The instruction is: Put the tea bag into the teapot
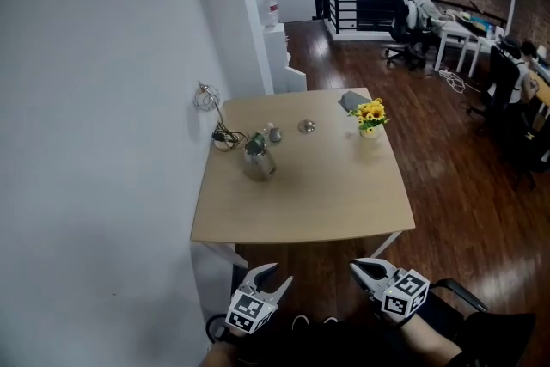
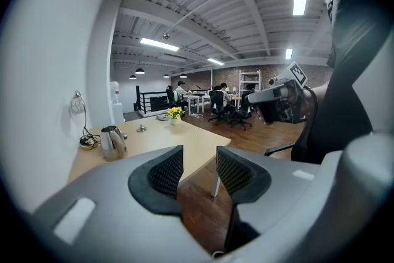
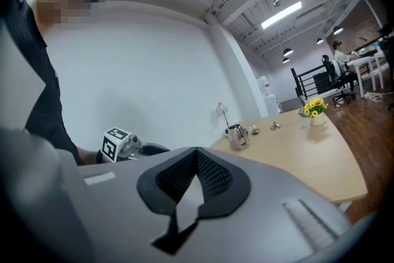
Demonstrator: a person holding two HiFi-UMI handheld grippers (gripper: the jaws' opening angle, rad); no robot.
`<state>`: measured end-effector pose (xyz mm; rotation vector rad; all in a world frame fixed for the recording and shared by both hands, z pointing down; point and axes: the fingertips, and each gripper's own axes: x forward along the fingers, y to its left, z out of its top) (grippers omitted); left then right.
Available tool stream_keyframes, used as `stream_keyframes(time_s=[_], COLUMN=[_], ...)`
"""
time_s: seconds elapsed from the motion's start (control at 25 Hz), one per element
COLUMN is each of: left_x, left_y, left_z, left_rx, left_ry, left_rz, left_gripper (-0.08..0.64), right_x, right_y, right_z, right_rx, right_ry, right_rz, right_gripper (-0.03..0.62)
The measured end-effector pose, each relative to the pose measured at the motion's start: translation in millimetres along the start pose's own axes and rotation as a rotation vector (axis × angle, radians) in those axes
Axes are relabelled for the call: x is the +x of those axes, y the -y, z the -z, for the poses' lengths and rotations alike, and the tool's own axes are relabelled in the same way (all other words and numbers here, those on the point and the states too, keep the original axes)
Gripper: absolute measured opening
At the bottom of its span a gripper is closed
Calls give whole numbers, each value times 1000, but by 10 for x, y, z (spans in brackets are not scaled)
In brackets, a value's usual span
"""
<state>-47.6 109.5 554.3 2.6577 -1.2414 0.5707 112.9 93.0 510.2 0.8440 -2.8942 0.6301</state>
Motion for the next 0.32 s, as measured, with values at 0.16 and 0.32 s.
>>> stream_keyframes(time_s=[0.16, 0.32], left_x=[8, 34], left_y=[-7, 0], left_z=[-46, -55], left_rx=[56, 81], left_ry=[2, 8], left_rz=[-21, -13], left_gripper=[176, 186], right_x=[-54, -55], right_y=[15, 70], right_z=[0, 27], right_rx=[-1, 1], right_ry=[1, 0], right_rz=[9, 14], right_gripper=[8, 8])
